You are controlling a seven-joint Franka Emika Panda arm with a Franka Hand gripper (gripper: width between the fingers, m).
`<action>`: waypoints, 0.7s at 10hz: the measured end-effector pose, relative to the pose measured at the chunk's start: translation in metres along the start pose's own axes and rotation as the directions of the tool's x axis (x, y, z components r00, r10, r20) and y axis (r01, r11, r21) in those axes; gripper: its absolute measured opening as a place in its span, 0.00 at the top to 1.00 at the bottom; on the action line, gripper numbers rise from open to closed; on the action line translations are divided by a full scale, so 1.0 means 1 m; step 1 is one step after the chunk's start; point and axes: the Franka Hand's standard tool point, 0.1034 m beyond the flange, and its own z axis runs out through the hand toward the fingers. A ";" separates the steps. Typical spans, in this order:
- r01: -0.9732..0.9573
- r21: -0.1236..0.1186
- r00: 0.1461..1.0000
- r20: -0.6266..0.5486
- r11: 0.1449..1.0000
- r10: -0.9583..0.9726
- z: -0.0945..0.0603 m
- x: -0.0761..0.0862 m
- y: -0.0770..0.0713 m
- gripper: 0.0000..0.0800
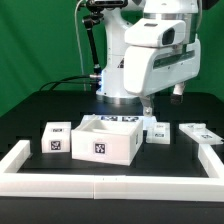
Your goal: Assemble cabinet
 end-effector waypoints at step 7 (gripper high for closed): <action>0.151 -0.042 0.988 -0.033 0.988 -0.152 0.007 -0.013 -0.009 0.00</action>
Offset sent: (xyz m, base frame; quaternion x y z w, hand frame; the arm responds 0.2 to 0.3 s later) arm 0.0000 0.0000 0.0000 0.0000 0.0000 0.0000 1.0000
